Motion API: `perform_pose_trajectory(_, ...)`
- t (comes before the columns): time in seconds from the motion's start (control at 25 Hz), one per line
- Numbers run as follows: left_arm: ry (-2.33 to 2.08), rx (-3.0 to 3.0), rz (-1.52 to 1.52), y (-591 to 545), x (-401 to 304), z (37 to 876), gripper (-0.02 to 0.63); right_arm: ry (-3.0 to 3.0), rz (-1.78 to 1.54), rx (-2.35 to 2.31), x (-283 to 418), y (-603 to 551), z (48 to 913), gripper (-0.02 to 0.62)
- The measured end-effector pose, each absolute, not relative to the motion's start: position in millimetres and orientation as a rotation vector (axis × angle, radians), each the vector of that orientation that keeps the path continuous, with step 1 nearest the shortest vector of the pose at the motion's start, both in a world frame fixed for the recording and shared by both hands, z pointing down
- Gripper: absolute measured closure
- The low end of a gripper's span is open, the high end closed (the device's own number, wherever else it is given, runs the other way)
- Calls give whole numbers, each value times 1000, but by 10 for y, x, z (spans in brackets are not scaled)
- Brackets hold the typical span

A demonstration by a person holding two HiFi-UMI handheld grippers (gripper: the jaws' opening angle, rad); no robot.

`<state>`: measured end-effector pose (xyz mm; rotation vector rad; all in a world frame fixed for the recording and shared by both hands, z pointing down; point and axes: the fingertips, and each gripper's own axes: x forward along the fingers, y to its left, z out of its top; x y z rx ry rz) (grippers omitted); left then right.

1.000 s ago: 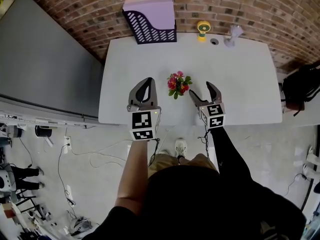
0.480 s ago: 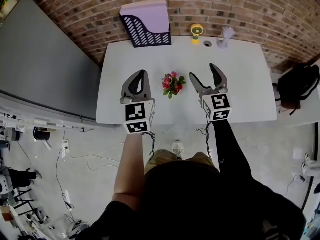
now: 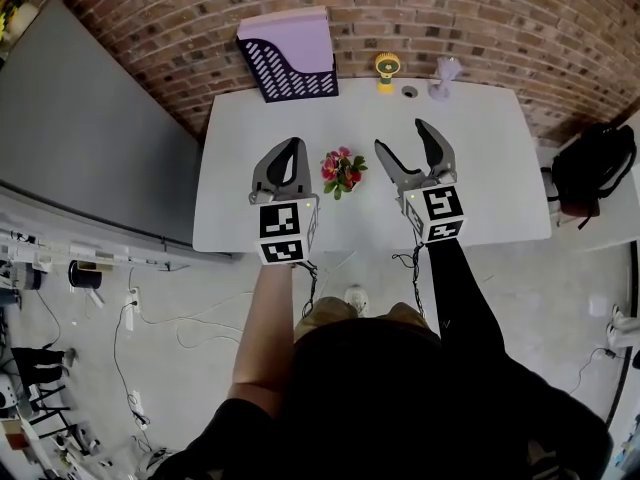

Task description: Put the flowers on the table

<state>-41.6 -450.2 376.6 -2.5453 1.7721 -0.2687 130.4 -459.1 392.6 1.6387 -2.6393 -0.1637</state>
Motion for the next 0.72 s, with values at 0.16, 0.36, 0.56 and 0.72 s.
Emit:
perform_pose_trajectory(0.16, 1762, -2550, -260, -4503, -388, 3752, 597, -2646, -161, 1617, 1271, -4565, 3949, 253)
perform_pose_trajectory(0.36, 1751, -2550, -252, -4543, -346, 3735, 597, -2632, -167, 1668, 1366, -4560, 3927, 494)
perform_pose_trajectory(0.56, 1746, -2553, -246, -4576, -355, 3721, 597, -2649, -173, 1662, 1352, -4536, 3881, 595)
perform_pose_trajectory(0.72, 1743, -2556, -249, -4574, -347, 3720, 597, -2638, -208, 1649, 1324, -4524, 3843, 595)
